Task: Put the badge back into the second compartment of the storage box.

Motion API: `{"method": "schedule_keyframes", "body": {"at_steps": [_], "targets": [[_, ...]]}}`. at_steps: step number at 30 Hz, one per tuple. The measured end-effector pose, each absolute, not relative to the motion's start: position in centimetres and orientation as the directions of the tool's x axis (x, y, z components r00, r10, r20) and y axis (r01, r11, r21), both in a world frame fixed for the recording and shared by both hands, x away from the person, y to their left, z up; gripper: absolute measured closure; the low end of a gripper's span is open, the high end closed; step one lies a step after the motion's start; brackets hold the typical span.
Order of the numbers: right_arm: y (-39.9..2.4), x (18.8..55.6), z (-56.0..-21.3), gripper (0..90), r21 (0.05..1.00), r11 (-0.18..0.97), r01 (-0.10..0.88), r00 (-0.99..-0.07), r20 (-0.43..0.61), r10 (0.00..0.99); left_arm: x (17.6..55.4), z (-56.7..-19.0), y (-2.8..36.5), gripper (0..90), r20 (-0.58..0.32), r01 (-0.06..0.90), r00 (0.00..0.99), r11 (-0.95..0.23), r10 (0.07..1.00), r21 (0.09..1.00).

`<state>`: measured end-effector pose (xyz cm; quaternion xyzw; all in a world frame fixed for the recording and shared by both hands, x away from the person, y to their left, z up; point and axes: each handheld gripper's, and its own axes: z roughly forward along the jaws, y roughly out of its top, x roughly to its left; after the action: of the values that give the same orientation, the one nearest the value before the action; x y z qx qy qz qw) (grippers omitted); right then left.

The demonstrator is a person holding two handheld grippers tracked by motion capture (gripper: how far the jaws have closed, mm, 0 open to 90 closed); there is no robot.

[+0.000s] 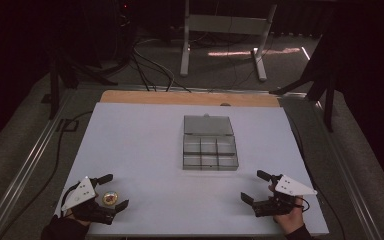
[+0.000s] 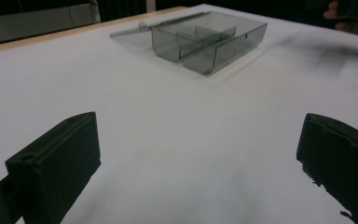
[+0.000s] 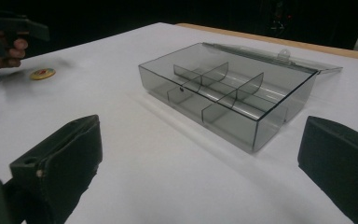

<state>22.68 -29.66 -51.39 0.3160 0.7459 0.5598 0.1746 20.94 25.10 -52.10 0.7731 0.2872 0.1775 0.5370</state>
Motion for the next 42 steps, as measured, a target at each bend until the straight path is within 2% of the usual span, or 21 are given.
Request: {"method": "schedule_keyframes", "body": {"at_steps": [9,16,21,33,42], "targets": [[-29.4,22.8,-51.1,0.2,0.938,0.228,0.260,-0.730,0.037,0.682,20.8,-51.9,24.7,0.0,-0.025,0.255,0.783,-0.285,0.621,0.924],[-29.3,22.5,-50.7,0.2,0.948,0.201,0.245,-0.732,0.045,0.680,20.3,-50.7,23.6,0.0,-0.012,0.232,0.813,-0.305,0.582,0.924],[-29.1,22.2,-50.5,0.2,0.953,0.188,0.237,-0.735,0.050,0.676,20.2,-49.7,22.9,0.0,-0.013,0.234,0.806,-0.298,0.592,0.925],[-29.1,22.2,-50.6,0.2,0.950,0.192,0.247,-0.732,0.052,0.679,20.6,-48.5,23.4,0.0,-0.032,0.258,0.727,-0.229,0.686,0.938],[-29.1,22.2,-50.6,0.2,0.948,0.194,0.251,-0.730,0.054,0.682,20.9,-48.6,24.7,0.0,-0.063,0.312,0.651,-0.191,0.757,0.931]]}}
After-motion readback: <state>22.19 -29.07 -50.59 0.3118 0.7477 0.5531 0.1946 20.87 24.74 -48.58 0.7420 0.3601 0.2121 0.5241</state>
